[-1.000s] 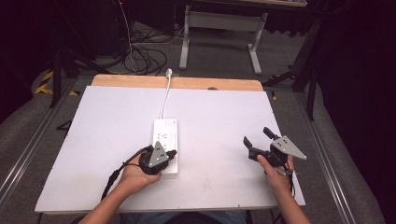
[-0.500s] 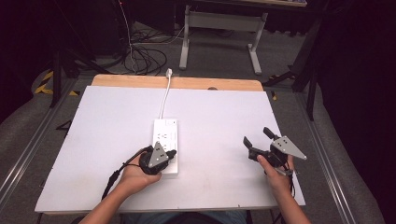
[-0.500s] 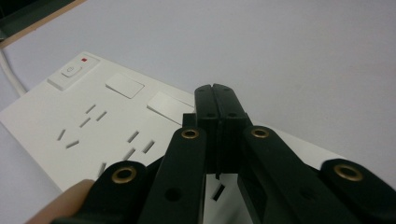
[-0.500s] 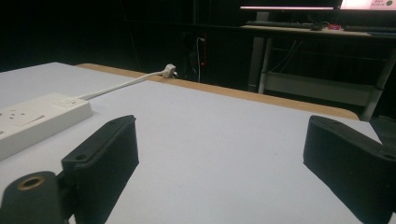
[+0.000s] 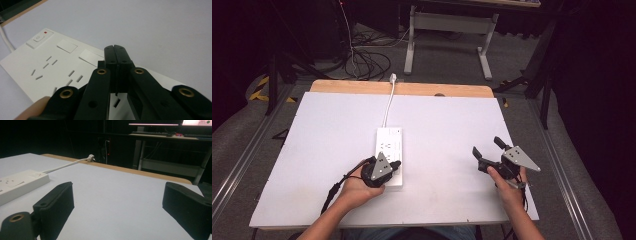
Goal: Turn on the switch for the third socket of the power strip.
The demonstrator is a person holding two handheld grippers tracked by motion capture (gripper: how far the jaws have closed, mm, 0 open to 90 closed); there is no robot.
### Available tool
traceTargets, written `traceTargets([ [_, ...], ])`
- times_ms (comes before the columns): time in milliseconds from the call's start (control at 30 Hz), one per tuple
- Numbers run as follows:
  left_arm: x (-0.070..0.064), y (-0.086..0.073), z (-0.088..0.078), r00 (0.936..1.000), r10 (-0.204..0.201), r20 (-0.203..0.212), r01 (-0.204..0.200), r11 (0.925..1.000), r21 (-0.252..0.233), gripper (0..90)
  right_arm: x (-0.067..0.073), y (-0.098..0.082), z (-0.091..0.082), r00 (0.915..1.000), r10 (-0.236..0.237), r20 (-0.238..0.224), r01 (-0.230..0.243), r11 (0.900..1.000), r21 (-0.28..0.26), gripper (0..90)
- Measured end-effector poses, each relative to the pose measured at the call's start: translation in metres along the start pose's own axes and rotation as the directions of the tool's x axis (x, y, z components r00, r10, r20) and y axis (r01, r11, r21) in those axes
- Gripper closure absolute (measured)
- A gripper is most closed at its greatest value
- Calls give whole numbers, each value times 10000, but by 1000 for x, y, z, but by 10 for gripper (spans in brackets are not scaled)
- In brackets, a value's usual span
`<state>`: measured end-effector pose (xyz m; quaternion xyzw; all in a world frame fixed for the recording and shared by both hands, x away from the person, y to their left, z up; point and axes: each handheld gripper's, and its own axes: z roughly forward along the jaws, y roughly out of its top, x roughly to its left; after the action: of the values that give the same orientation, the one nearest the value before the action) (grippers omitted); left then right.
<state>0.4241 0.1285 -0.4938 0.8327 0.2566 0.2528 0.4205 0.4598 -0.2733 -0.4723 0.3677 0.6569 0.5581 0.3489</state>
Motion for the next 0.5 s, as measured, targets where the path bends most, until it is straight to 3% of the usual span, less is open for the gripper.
traceTargets([
  [367, 1, 0, -1, 10000, -49, -13, 49, 10000, 23, 896, 0, 0, 0, 10000, -21, 7, 21, 10000, -8, 107],
  [500, 2, 0, -2, 9997, -251, -18, 251, 9997, 6, 878, 0, 0, 0, 10000, -18, 1, 18, 10000, -2, 107],
])
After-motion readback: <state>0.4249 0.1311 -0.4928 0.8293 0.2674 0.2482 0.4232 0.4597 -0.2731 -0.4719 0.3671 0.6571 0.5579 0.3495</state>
